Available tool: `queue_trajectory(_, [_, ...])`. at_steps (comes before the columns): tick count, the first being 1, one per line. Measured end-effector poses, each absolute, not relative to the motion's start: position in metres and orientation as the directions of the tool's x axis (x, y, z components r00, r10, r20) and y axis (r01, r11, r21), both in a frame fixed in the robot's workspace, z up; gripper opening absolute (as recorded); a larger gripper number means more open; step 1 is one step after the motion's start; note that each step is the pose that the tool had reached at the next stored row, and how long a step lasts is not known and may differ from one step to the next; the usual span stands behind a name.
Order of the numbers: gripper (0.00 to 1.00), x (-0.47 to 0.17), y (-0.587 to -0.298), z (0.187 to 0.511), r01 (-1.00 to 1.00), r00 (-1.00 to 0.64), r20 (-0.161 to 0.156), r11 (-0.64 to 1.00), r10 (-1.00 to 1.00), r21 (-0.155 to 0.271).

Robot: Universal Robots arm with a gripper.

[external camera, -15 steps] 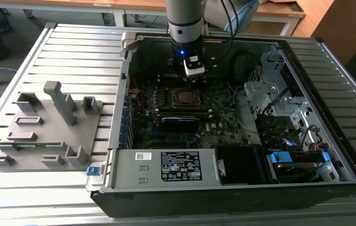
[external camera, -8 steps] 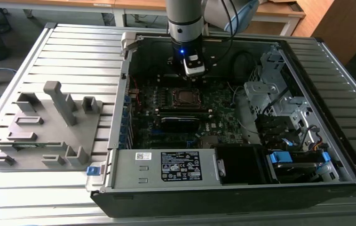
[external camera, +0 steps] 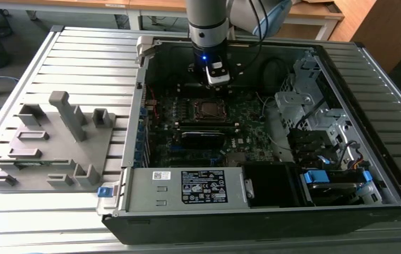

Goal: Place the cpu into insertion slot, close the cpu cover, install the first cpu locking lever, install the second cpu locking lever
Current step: 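Install the first cpu locking lever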

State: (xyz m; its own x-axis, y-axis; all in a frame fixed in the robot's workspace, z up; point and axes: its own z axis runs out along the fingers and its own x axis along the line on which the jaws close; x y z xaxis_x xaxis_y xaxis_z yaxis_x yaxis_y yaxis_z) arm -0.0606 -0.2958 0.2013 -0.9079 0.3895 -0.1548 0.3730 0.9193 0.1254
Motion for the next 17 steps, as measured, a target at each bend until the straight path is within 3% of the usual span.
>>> queue_trajectory(17, [0.11, -0.0602, -0.2978, 0.2011, 0.373, -0.907, -0.151, 0.917, 0.392, 0.142])
